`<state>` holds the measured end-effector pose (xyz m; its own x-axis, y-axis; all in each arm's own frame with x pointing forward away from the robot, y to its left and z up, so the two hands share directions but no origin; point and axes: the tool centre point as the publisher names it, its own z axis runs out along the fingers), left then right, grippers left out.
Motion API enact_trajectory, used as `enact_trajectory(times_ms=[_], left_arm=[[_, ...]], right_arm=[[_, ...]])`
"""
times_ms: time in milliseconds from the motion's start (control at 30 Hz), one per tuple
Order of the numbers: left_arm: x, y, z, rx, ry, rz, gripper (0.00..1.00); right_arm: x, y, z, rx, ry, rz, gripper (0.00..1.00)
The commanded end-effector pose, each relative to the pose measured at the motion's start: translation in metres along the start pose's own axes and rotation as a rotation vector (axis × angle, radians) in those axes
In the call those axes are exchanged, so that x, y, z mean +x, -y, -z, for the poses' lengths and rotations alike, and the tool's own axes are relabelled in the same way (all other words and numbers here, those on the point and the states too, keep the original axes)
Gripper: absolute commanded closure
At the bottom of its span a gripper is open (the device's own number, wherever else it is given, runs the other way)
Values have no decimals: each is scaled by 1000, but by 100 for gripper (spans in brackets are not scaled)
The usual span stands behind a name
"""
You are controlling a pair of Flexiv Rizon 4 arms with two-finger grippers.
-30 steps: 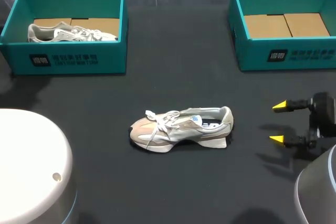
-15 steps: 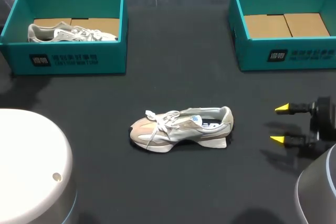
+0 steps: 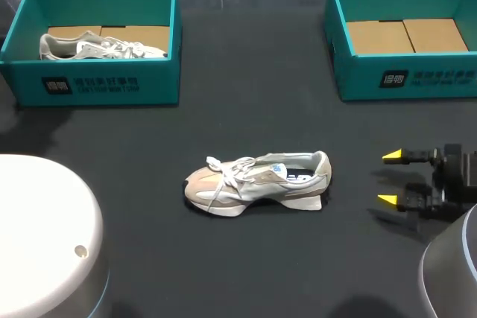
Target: Take the shoe out of the shoebox, open the shoe tongue, remove and reinsert the insole, then place the shoe into the shoebox
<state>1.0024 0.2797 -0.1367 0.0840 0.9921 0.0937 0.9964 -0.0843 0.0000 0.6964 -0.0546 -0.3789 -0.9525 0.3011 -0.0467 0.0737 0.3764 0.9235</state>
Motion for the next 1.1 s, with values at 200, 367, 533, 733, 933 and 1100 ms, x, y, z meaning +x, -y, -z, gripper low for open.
enact_trajectory(times_ms=[200,367,533,733,933,1100], left_arm=[[0,0,0,0,-2,-1,0],[0,0,0,0,-2,-1,0],[0,0,0,0,-2,-1,0],[0,0,0,0,-2,-1,0],[0,0,0,0,-2,-1,0],[0,0,0,0,-2,-1,0]], right_arm=[[-3,3,-9,-8,-20,10,0],[-2,3,-15,-4,-24,8,0],[-3,1,-23,0,-31,0,0],[-3,-2,-35,4,-50,-4,0],[0,-2,-47,-11,-68,-8,0],[2,-4,-60,-16,-85,-12,0]])
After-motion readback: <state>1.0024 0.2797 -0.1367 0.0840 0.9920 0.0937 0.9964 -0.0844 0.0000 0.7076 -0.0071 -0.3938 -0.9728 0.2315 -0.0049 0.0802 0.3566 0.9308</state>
